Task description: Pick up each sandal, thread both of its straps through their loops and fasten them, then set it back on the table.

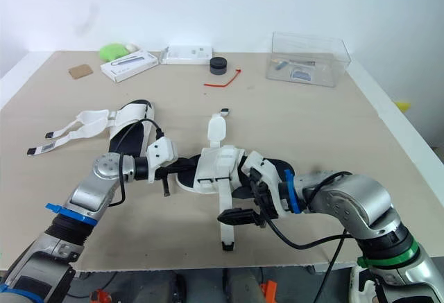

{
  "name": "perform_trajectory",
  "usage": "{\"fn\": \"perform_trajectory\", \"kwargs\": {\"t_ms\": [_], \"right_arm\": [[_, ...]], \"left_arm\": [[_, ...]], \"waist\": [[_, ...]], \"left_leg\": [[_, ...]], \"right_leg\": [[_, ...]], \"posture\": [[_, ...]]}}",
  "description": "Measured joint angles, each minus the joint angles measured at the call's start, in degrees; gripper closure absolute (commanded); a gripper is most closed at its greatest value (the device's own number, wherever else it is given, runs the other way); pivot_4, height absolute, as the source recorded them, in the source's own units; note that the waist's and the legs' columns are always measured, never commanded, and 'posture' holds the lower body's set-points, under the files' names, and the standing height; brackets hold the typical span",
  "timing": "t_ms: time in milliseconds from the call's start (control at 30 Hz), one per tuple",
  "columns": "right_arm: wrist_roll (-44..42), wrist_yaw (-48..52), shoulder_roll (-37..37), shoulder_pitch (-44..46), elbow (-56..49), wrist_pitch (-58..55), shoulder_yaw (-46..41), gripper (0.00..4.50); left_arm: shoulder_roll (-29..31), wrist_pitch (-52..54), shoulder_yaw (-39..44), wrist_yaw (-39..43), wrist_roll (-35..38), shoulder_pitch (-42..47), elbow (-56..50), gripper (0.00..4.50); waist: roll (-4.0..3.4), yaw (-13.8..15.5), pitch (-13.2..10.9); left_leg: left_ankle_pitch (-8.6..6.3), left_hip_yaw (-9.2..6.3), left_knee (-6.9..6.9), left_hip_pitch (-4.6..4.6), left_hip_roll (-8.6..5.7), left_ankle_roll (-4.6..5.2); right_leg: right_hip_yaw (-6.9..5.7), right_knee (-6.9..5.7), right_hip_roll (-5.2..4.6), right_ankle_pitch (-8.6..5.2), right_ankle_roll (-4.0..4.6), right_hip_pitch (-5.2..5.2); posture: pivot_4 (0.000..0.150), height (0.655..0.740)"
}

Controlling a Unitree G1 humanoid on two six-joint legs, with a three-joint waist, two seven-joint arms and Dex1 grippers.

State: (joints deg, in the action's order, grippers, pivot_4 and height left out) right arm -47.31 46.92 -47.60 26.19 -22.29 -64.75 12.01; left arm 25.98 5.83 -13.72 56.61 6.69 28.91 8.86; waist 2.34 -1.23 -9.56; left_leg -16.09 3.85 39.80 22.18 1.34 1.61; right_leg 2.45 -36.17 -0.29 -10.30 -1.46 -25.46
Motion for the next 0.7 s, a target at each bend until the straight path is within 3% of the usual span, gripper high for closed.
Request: {"fn": "perform_trajectory", "kwargs": {"t_ms": [267, 400, 500, 533, 700], "right_arm": [[6.51, 5.32, -0.04, 3.32, 4.70, 5.35, 1.88, 0.09], [13.70, 12.52, -6.93, -2.38, 2.09, 17.29, 3.12, 0.09], [14.96, 14.51, -7.96, -3.77, 1.18, 20.18, 3.09, 0.09], [16.89, 17.84, -9.44, -8.10, -0.80, 28.46, 0.90, 0.09], [24.62, 20.23, -8.77, -10.01, 0.67, 48.01, -1.85, 0.09]], "left_arm": [[-0.13, -0.44, 0.00, -0.22, -0.16, 0.02, 0.16, 4.50], [-0.14, -0.71, -0.06, -0.19, -0.24, 0.00, 0.08, 4.50], [0.04, -0.72, 0.04, -0.24, -0.36, 0.03, 0.09, 4.50], [-0.13, -0.77, -0.03, -0.44, -0.52, 0.05, 0.24, 4.50], [-0.24, -0.95, 0.02, -0.44, -0.61, 0.44, 1.20, 4.50]], "waist": [[0.00, 0.02, 0.00], [-0.01, 0.05, 0.00], [-0.01, -0.01, 0.00], [-0.02, 0.07, 0.00], [-0.02, 0.04, 0.01]], "left_leg": [[-0.01, -0.04, -0.02, 0.02, 0.01, 0.01], [-0.06, -0.03, -0.03, 0.04, -0.04, 0.01], [-0.06, 0.02, -0.02, 0.01, -0.04, 0.02], [-0.06, -0.04, -0.02, 0.00, -0.03, 0.01], [-0.02, 0.05, -0.01, -0.14, -0.04, -0.03]], "right_leg": [[-0.01, 0.00, 0.01, -0.03, 0.05, -0.01], [-0.04, 0.01, -0.05, -0.07, 0.03, -0.01], [-0.01, 0.01, -0.05, -0.08, -0.01, -0.02], [-0.05, 0.00, -0.02, -0.09, -0.02, 0.01], [-0.01, -0.01, 0.00, -0.04, -0.05, 0.07]], "posture": [[0.150, 0.7400], [0.150, 0.7400], [0.150, 0.7400], [0.150, 0.7400], [0.150, 0.7400]]}}
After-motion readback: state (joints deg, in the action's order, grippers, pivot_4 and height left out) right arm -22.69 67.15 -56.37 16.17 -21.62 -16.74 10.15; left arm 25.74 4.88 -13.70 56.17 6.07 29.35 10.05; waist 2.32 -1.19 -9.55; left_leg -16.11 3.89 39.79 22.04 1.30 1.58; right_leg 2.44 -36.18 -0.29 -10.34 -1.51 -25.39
